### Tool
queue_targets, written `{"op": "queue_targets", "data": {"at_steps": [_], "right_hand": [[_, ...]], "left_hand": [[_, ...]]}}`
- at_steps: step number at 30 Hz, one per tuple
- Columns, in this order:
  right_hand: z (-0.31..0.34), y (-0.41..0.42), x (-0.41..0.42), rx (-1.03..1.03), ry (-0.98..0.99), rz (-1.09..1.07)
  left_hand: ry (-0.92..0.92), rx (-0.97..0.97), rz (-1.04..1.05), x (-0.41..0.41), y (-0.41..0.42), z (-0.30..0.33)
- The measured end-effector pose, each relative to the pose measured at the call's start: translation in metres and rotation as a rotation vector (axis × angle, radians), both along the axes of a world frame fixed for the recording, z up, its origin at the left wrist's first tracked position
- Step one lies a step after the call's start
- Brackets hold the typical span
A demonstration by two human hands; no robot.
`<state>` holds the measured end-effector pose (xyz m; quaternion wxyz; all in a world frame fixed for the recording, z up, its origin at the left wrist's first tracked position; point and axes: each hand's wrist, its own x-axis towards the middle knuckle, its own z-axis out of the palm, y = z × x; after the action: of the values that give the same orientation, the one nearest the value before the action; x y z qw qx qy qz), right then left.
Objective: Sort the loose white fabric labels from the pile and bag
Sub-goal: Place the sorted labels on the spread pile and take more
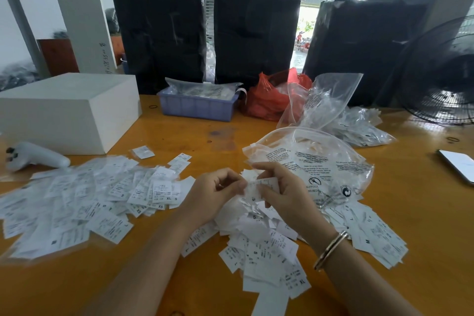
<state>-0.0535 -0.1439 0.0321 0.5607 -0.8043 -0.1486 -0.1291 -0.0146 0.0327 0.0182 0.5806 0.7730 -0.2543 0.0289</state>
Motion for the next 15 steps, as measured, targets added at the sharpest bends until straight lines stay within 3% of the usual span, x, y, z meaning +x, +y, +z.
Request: {"op": "queue_targets", "data": {"at_steps": [6, 15], "right_hand": [[0.0007, -0.0063, 0.004, 0.226, -0.074, -0.118], [0.0013, 0.0015, -0.0001, 0.184, -0.101, -0.086]], "left_hand": [[-0.036, -0.041, 0.042, 0.0, 0.0005, 0.001], [-0.011, -0.054, 0.029, -0.0022, -0.0005, 0.0025]]}}
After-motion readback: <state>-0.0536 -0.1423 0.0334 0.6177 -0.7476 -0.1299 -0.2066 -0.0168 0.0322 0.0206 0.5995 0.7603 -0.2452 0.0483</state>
